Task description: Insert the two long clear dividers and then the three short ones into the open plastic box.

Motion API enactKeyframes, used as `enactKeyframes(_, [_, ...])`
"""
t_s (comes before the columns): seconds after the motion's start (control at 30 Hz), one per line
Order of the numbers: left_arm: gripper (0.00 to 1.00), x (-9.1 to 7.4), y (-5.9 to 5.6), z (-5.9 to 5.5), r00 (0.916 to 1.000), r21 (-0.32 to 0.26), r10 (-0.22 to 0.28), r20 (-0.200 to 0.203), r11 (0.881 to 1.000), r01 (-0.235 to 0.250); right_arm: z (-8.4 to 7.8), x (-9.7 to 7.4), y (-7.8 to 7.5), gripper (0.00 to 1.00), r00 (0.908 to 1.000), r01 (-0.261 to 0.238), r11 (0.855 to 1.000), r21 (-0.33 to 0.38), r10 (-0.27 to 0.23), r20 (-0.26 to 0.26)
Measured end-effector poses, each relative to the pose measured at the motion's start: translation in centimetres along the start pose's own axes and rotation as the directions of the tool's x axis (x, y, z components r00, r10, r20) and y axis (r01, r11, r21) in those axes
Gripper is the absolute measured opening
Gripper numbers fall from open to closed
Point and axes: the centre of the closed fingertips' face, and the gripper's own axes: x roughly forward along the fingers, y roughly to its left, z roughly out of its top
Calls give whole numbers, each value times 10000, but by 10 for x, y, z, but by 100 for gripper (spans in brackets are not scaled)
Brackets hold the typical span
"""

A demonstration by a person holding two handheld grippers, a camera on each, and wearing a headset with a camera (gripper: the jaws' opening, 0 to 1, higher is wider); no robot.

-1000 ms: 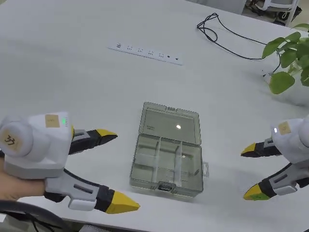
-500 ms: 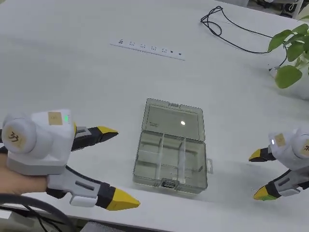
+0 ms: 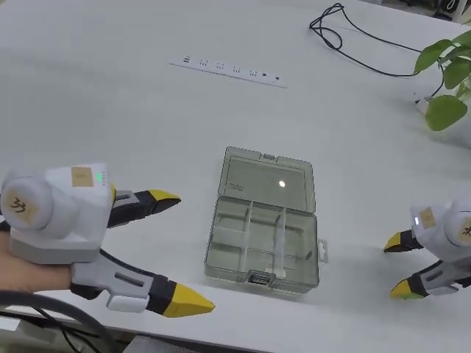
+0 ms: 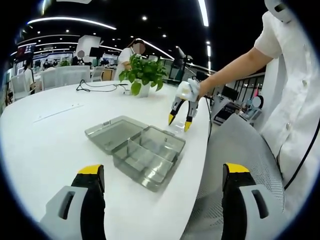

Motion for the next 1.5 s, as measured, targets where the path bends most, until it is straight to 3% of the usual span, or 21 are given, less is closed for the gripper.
enactKeyframes(0.23, [100,0,0,0,10000,-26,25,22,10000,-25,1,0,-3,33,9996,234,9990,-374,-238,-116])
enactKeyframes(0.67, [100,-1,0,1,10000,11,5,21,10000,-5,1,0,-3,32,9993,313,9990,-331,-320,-194])
enactKeyframes(0.87, [100,-2,1,3,10000,37,25,49,10000,-25,10,-8,-3,32,9989,475,9984,-315,-476,-22])
enactKeyframes(1.17, [100,-3,2,10,9999,-3,41,149,10000,-40,40,-30,-1,32,9942,964,9944,-423,-942,514])
enactKeyframes(1.5, [99,1,0,22,9997,-71,-32,224,10000,34,87,-64,10,32,9845,1485,9841,-974,-1378,1086])
